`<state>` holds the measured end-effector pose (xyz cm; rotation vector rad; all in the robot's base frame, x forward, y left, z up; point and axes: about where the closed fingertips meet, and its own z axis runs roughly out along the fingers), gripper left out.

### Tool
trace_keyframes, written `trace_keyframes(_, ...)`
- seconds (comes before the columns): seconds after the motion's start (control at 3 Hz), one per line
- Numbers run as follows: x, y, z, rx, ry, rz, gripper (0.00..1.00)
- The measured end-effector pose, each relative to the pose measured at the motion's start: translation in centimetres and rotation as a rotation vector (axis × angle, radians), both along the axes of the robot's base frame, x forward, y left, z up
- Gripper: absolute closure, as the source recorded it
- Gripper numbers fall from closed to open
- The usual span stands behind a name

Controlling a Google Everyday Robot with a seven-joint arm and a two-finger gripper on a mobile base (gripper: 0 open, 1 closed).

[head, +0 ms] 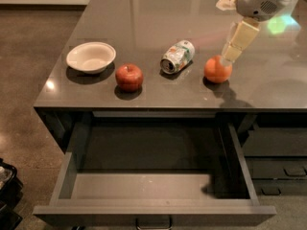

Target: Place 7up can into top drawer

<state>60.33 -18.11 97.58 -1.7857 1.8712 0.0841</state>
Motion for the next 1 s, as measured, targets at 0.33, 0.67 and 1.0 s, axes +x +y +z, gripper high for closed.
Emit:
trace_keyframes(0.33, 5.3, 4.1, 0.5, 0.058, -0.035, 0.061, 0.00)
trace_keyframes(0.67, 6.2, 4.3, 1.9, 0.073, -0.074, 0.058, 0.00)
trace_keyframes(1.0, 5.8, 4.4, 0.8, 0.084, -0.041, 0.045, 0.00)
